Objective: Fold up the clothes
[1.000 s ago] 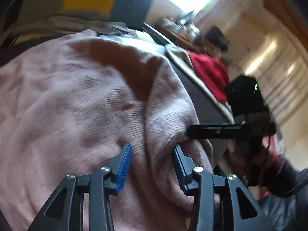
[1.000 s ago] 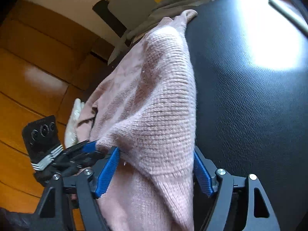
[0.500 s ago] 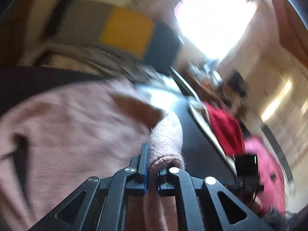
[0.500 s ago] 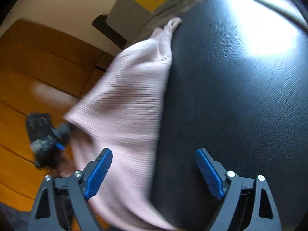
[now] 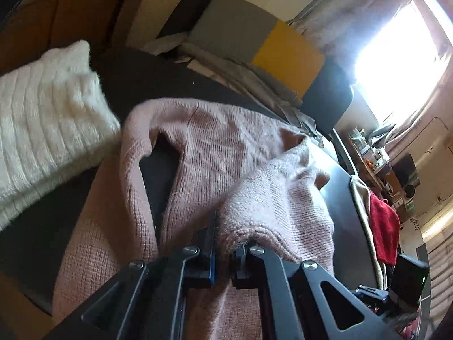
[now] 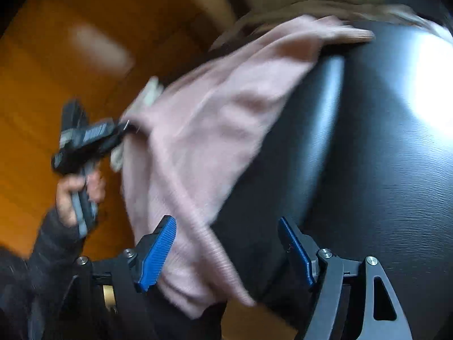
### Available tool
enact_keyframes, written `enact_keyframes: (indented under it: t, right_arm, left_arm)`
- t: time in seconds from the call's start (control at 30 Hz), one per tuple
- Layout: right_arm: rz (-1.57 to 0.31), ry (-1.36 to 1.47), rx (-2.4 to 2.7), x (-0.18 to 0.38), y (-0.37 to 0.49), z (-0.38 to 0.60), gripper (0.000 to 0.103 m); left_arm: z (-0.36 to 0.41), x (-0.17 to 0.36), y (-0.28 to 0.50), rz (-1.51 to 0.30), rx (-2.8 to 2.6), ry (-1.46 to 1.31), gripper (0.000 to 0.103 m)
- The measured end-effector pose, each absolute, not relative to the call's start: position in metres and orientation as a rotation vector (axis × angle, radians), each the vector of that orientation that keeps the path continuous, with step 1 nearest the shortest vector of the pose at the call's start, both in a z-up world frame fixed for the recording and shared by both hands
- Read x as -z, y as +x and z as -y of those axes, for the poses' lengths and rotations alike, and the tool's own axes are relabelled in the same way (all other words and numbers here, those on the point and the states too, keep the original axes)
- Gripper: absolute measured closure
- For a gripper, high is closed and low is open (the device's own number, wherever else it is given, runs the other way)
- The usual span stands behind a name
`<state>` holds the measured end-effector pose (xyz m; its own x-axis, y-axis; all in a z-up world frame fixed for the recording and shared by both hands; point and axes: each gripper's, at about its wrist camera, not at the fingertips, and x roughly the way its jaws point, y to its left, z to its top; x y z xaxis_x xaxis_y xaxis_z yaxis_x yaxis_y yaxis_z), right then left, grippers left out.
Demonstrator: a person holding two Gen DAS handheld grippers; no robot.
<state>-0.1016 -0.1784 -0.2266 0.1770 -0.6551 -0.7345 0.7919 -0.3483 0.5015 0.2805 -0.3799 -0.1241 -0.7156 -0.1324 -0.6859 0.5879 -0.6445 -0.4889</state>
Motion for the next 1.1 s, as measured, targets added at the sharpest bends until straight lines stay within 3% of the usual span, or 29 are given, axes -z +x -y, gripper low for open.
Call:
enact_keyframes:
  t: [0.1, 0.13, 0.17, 0.2, 0.23, 0.43, 0.67, 0.77, 0.8, 0.83, 0.9, 1.0, 1.1]
  right_arm:
    - [-0.357, 1.171, 1.500, 0.233, -0.070, 0.206, 0.027]
    - [-0.419, 1.137, 1.512, 0.231, -0.061, 0.213, 0.035]
    - [-0.474, 1.108, 1.517, 0.229, -0.053, 0.219, 0.049]
    - [-0.495, 1.103, 1.496, 0.227, -0.049, 0.222, 0.087]
    - [-0.523, 1.095, 1.481, 0.225, -0.044, 0.224, 0.095]
    - [-0.798, 0.977, 1.601, 0.211, -0.035, 0.224, 0.096]
    - [-1.302, 0.642, 2.118, 0.132, -0.128, 0.178, 0.096]
    - [-1.411, 0.471, 2.370, 0.076, -0.170, 0.151, 0.096]
    - [-1.426, 0.436, 2.424, 0.061, -0.177, 0.144, 0.082]
    - [-1.438, 0.416, 2.466, 0.049, -0.184, 0.137, 0.055]
    - [-1.451, 0.520, 2.451, 0.048, -0.196, 0.120, 0.018]
    - [-1.476, 0.755, 2.422, 0.080, -0.205, 0.088, 0.016]
    - [-1.436, 0.968, 2.382, 0.124, -0.203, 0.058, 0.016]
  left_arm:
    - [0.381, 0.127, 0.278, -1.042, 2.362, 0.866, 0.098]
    - [0.382, 0.128, 0.278, -1.052, 2.362, 0.866, 0.096]
    - [0.382, 0.129, 0.278, -1.063, 2.361, 0.866, 0.096]
    - [0.382, 0.129, 0.278, -1.073, 2.360, 0.866, 0.096]
    - [0.382, 0.130, 0.278, -1.084, 2.359, 0.866, 0.096]
    - [0.357, 0.116, 0.256, -1.075, 2.481, 0.901, 0.093]
    - [0.265, 0.100, 0.186, -1.037, 2.820, 1.130, 0.089]
    - [0.214, 0.104, 0.155, -1.003, 2.941, 1.295, 0.088]
    - [0.195, 0.108, 0.145, -0.984, 2.969, 1.366, 0.088]
    - [0.177, 0.112, 0.135, -0.964, 2.995, 1.439, 0.088]
    - [0.145, 0.122, 0.120, -0.892, 3.035, 1.592, 0.088]
    - [0.119, 0.130, 0.109, -0.826, 3.065, 1.724, 0.088]
    - [0.132, 0.122, 0.108, -0.869, 3.092, 1.675, 0.084]
